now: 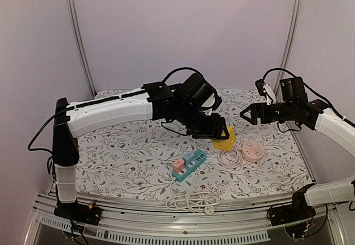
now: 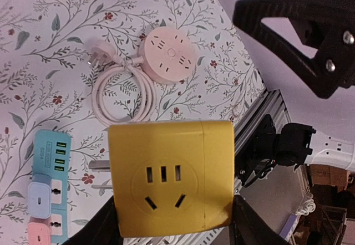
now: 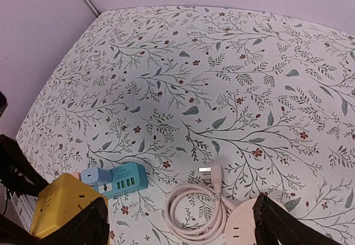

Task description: Insert the plug

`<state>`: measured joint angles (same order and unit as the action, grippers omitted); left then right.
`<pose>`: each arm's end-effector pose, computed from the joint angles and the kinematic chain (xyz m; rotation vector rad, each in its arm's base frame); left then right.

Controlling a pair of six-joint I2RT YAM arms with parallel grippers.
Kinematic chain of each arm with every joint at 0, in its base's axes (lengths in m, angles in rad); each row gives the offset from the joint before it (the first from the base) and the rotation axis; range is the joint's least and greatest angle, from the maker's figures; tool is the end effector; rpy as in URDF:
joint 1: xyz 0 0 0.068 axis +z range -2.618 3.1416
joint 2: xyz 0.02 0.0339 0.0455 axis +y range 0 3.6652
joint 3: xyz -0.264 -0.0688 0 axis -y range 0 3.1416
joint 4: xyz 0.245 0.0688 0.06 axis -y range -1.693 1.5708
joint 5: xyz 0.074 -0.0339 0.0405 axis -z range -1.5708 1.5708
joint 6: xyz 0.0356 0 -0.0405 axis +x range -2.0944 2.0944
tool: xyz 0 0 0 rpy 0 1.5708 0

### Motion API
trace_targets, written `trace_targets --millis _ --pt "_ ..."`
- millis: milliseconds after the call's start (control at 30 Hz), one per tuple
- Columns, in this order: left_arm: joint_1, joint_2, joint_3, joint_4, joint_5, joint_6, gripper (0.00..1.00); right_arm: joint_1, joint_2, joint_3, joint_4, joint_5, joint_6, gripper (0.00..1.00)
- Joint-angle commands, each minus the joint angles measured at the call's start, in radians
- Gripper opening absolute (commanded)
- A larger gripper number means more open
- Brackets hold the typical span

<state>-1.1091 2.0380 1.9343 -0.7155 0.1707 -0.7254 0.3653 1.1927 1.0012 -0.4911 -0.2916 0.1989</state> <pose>0.2010 -0.4175 0.3038 0.5929 2.5832 -0.9675 0.2377 0.1019 0.3029 -0.3498 2.2691 0.6264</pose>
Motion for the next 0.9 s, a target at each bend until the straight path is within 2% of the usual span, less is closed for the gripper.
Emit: trace_targets --millis 0,233,300,467,667,867 --pt "0.034 -0.075 -0.023 0.070 0.041 -0.077 0.38 -0.005 -0.164 -0.110 0.213 -0.146 -0.075 0.89" --pt "0.066 -0.100 -0.064 0.084 0.088 -0.207 0.38 -0.001 -0.317 -0.201 0.264 -0.422 -0.212 0.93" --pt "0.074 -0.111 -0.091 0.132 0.105 -0.253 0.39 0.009 -0.338 -0.206 0.268 -0.462 -0.238 0.94" --pt "0.092 -0.170 -0.275 0.407 0.161 -0.433 0.38 0.054 -0.312 -0.169 0.207 -0.497 -0.303 0.95" --pt "0.096 -0.230 -0.434 0.579 0.162 -0.554 0.38 0.107 -0.209 -0.115 0.116 -0.488 -0.392 0.95" --pt "0.096 -0.252 -0.485 0.585 0.150 -0.547 0.37 0.159 -0.130 -0.075 0.080 -0.441 -0.425 0.95"
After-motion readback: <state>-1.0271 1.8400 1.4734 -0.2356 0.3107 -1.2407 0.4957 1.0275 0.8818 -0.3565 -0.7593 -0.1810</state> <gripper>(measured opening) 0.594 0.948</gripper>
